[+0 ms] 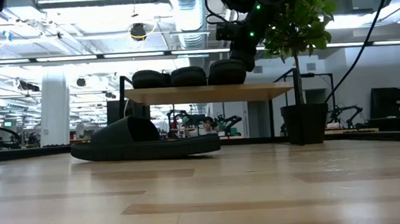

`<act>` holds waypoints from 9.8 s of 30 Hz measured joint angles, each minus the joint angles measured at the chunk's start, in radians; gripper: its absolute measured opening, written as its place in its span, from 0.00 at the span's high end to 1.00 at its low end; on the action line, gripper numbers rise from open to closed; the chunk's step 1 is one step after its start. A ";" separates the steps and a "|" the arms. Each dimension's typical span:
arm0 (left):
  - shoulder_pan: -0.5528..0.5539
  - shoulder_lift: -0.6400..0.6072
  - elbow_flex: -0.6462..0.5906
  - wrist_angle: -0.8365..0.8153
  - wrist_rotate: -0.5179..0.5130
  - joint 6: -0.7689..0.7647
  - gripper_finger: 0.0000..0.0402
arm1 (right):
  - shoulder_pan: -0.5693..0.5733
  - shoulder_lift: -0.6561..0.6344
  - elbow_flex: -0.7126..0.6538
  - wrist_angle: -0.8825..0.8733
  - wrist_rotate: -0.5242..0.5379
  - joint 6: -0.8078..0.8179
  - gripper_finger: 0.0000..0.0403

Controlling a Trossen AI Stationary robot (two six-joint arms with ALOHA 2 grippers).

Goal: Pick and place slides into the shelf
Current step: Put the right black slide on the shelf, then put the black slide on the shelf

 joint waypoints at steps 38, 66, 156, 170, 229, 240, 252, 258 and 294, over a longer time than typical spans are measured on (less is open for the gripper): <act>0.000 0.000 0.000 -0.026 0.001 -0.015 0.52 | 0.056 0.006 0.001 -0.014 -0.038 0.069 0.37; 0.000 0.000 0.000 -0.052 0.001 -0.026 0.52 | 0.216 -0.469 0.024 0.050 -0.290 0.614 0.37; 1.034 -0.089 -0.064 -1.157 0.957 -0.877 0.52 | 1.148 -0.322 -0.867 0.660 0.602 1.244 0.37; 1.036 0.021 -0.061 -1.132 0.943 -0.776 0.92 | 1.148 -0.322 -0.867 0.660 0.585 1.248 0.37; 0.665 -0.027 0.254 -1.237 0.721 -0.694 0.98 | 0.984 0.256 -0.592 1.412 0.534 0.309 0.46; 0.665 -0.027 0.255 -1.238 0.721 -0.689 0.98 | 1.038 0.366 -0.394 1.398 0.726 0.082 0.54; 0.665 -0.043 0.255 -1.226 0.738 -0.684 0.98 | 1.281 0.337 -0.302 1.147 1.060 -0.313 0.49; 0.669 -0.087 0.299 -1.233 0.753 -0.672 0.98 | 1.331 0.345 -0.285 0.989 1.065 -0.252 0.51; 0.671 -0.098 0.505 -1.329 0.766 -0.642 0.98 | 1.294 0.349 -0.287 0.846 1.061 -0.283 0.51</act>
